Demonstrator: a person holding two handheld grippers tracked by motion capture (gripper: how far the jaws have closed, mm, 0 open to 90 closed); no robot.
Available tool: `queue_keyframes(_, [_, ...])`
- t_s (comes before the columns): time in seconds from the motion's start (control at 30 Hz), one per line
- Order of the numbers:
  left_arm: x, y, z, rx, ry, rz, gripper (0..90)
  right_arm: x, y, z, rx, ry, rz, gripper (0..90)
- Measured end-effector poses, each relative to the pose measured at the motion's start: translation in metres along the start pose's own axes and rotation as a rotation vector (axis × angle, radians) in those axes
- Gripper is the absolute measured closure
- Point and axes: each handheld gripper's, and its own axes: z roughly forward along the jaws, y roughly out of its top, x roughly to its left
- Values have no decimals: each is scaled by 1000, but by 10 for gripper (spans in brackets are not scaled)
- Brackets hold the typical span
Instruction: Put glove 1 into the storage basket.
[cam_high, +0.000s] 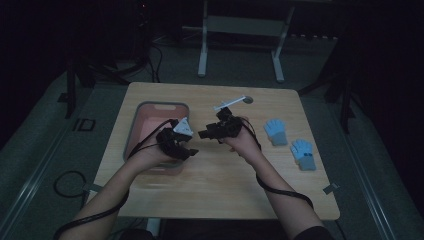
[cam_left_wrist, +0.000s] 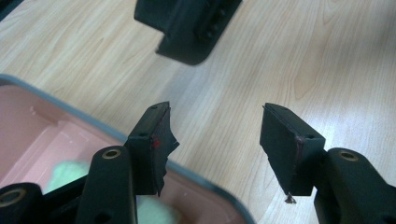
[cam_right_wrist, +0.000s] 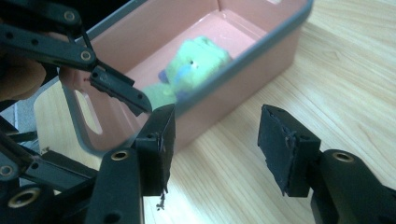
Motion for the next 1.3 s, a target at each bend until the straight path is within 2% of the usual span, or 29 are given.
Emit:
queue_keyframes(0.13, [-8, 4, 7, 3, -5, 0, 390, -7, -10, -9, -2, -31, -2, 466])
queue_keyframes(0.2, [-13, 6, 11, 11, 12, 10, 363, -10, -16, -14, -4, -39, 0, 466])
queue_keyframes(0.33, [-24, 11, 16, -6, 16, 18, 321, -16, -28, -22, -13, -51, -15, 466])
queue_keyframes(0.4, [-30, 13, 20, 2, 33, 27, 288, -19, -34, -26, -17, -60, -24, 466])
queue_keyframes(0.57, [-39, 16, 30, 23, 30, 31, 186, -26, -48, -35, -35, -71, -29, 466])
queue_keyframes(0.77, [-46, 17, 36, -21, 5, 20, 159, -35, -64, -46, -48, -99, -42, 466])
queue_keyframes(0.83, [-49, 16, 40, -5, -5, 35, 148, -39, -69, -50, -43, -113, -22, 490])
queue_keyframes(0.9, [-54, 16, 45, 13, -26, 47, 83, -43, -74, -54, -46, -138, -11, 500])
queue_keyframes(1.03, [-63, 15, 52, -16, -12, 42, 79, -49, -84, -62, -55, -158, -2, 502])
queue_keyframes(1.1, [-67, 14, 56, -40, -17, 26, 79, -52, -89, -66, -63, -171, 4, 502])
queue_keyframes(1.2, [-74, 12, 61, -64, 4, 44, 79, -58, -97, -72, -67, -187, 19, 489])
queue_keyframes(1.3, [-79, 10, 67, -87, -6, 38, 79, -63, -105, -76, -62, -200, 18, 484])
